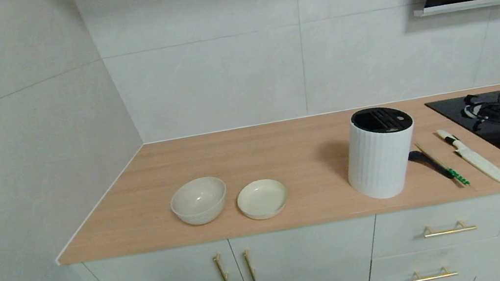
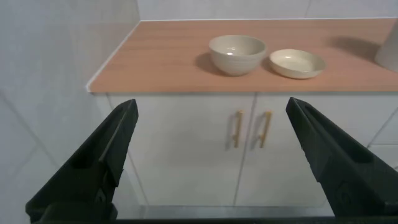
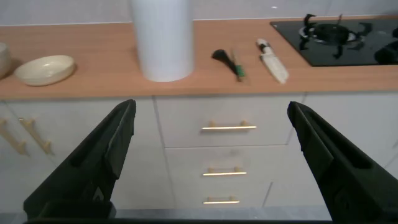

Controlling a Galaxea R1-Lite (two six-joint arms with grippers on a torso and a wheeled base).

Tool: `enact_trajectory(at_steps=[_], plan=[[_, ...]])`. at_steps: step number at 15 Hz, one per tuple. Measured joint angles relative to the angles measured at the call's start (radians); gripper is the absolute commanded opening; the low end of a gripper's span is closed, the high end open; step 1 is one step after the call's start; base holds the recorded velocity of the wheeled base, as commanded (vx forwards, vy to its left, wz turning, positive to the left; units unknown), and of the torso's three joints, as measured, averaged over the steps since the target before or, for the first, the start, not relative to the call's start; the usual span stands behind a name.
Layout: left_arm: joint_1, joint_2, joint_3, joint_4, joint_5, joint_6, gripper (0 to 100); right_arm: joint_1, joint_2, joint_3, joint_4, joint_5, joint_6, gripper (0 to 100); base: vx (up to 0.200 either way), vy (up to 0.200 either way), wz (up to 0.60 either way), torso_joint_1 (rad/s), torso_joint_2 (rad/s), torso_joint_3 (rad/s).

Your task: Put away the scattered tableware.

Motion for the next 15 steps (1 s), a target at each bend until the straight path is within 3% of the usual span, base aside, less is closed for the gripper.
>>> enact_trajectory(at_steps=[11, 15], plan=[[0.0, 0.0, 0.0, 0.0, 0.0, -0.001, 100, 0.0, 0.0, 0.0, 0.0, 0.0, 0.0, 100, 0.0, 0.2, 0.0, 0.0, 0.0, 0.003], [0.0, 0.0, 0.0, 0.0, 0.001, -0.001, 100, -0.001, 0.0, 0.0, 0.0, 0.0, 0.0, 100, 0.0, 0.0, 0.0, 0.0, 0.0, 0.0]])
